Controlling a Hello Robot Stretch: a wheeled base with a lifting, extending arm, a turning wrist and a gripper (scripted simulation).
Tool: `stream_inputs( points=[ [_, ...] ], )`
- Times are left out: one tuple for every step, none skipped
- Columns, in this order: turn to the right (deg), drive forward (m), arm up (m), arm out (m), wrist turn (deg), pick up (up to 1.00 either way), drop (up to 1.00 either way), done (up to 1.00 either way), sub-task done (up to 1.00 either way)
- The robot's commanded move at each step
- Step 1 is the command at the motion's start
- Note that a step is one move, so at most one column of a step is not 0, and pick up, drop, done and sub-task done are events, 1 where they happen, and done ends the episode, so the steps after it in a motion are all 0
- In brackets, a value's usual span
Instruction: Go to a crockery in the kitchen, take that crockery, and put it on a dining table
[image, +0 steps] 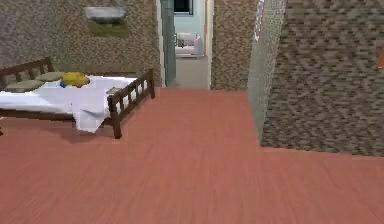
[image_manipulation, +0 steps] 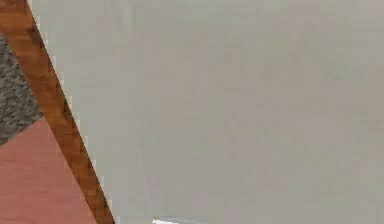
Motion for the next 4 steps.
stream_inputs(
  points=[
    [0.0, 1.00, 0.00, 0.00, 0.0, 0.00, 0.00, 0.00, 0.00],
    [0.0, 1.00, 0.00, 0.00, 0.0, 0.00, 0.00, 0.00, 0.00],
    [0.0, 1.00, 0.00, 0.00, 0.0, 0.00, 0.00, 0.00, 0.00],
    [0.0, 0.80, 0.00, 0.00, 0.0, 0.00, 0.00, 0.00, 0.00]
  ],
)
